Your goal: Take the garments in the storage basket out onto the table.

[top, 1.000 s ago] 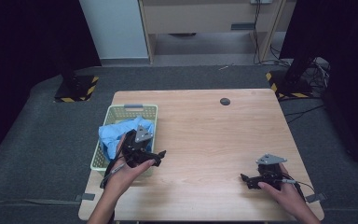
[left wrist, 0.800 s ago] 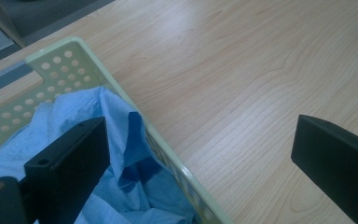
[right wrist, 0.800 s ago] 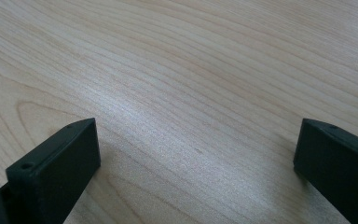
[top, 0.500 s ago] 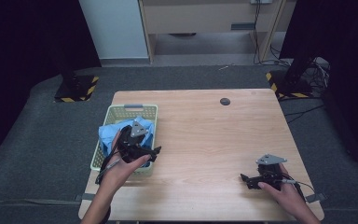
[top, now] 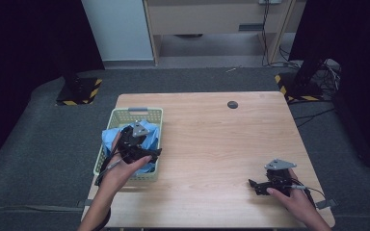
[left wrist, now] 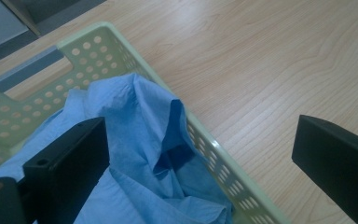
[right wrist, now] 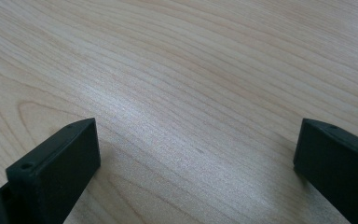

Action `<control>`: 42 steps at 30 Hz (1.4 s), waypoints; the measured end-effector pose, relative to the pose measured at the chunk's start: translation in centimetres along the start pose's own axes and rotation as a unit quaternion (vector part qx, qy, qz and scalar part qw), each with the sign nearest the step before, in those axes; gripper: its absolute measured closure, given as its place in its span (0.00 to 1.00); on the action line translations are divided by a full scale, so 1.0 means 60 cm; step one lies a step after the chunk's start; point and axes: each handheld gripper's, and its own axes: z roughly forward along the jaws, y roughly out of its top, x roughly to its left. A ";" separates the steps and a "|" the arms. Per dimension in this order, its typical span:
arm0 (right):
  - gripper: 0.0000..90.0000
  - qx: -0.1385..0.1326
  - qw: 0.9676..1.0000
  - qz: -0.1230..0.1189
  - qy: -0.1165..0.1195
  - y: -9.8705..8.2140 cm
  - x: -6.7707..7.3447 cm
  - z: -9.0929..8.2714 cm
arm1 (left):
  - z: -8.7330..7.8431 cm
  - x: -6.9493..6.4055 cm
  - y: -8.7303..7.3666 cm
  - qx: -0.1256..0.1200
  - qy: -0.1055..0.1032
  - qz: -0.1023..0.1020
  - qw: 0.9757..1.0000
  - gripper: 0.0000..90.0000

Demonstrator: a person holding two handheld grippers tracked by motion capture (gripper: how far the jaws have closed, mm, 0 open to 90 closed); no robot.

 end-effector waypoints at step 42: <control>0.01 0.000 1.000 0.000 0.002 0.000 0.001 0.000 | 0.083 0.085 -0.028 0.087 0.036 -0.009 0.996 0.04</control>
